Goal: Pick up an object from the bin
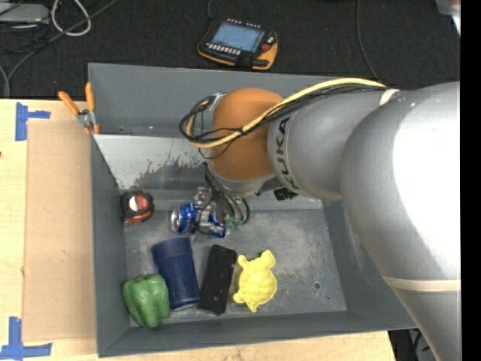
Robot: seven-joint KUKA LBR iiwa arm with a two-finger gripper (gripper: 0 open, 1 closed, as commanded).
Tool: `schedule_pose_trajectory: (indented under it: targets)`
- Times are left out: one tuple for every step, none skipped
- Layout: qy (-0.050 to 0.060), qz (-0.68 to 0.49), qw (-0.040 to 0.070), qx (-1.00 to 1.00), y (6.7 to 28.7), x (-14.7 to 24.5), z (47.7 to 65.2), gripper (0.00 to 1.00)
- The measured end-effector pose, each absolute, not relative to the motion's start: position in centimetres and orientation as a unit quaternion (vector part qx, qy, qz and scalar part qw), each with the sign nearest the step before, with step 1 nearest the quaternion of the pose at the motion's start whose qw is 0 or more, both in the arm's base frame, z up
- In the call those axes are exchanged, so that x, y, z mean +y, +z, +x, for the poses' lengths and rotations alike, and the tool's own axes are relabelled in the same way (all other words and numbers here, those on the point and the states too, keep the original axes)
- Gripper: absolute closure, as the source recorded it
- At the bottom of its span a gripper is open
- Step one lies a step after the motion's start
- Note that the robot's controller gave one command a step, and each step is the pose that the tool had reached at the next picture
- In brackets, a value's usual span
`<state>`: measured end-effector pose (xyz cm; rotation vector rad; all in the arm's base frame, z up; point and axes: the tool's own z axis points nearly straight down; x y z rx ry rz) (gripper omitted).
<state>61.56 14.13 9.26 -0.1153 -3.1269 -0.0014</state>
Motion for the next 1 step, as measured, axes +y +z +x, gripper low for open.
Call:
schedule_pose_trajectory:
  targets:
    - [0.0, -0.037, 0.01, -0.999, 13.76, 14.07, 61.4, 1.0]
